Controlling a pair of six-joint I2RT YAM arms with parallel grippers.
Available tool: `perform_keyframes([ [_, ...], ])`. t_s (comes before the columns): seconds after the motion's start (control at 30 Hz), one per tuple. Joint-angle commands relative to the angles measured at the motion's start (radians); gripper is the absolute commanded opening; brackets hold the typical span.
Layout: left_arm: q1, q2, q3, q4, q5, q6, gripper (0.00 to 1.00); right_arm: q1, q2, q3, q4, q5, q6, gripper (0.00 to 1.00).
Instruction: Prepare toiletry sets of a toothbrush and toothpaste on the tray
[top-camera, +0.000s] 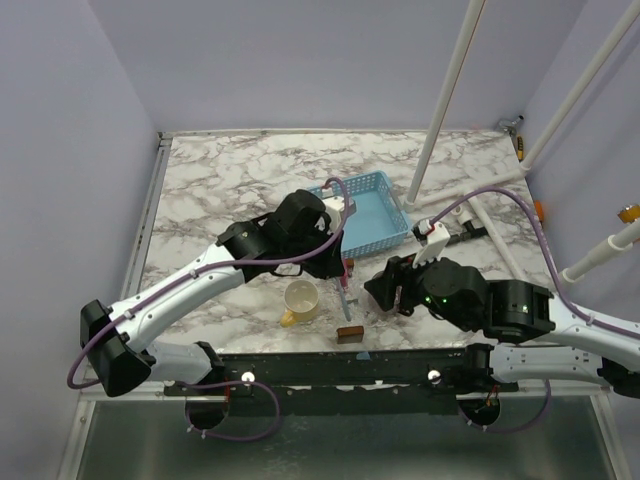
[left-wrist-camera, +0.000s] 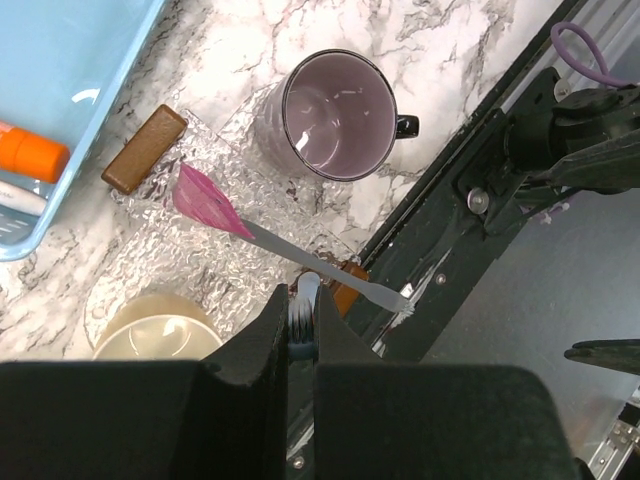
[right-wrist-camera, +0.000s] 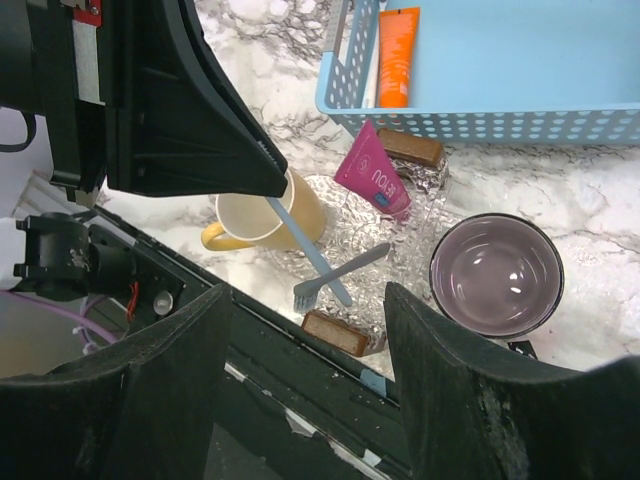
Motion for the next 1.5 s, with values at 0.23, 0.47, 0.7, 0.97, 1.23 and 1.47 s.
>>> perform_keyframes([
  [0.23, -0.049, 0.043, -0.026, 0.023, -0.066, -0.015, 0.0, 0.004, -0.005, -0.023, -0.014, 0.002, 0.015, 0.66],
  [0.47, -0.06, 0.071, -0.016, 0.016, -0.079, -0.01, 0.0, 0.004, -0.008, -0.031, -0.018, 0.001, 0.023, 0.66],
  [0.7, -0.072, 0.103, -0.013, 0.018, -0.078, -0.01, 0.0, 0.004, -0.007, -0.037, -0.018, -0.001, 0.028, 0.67],
  [0.97, -0.08, 0.118, -0.021, 0.031, -0.073, -0.015, 0.0, 0.004, -0.008, -0.042, -0.02, -0.003, 0.03, 0.67],
  [1.23, -0.083, 0.136, -0.025, 0.037, -0.067, -0.016, 0.0, 0.003, -0.011, -0.046, -0.022, -0.007, 0.036, 0.67],
  [1.47, -0.083, 0.149, -0.033, 0.049, -0.067, -0.022, 0.0, 0.003, -0.012, -0.048, -0.024, -0.009, 0.039, 0.67],
])
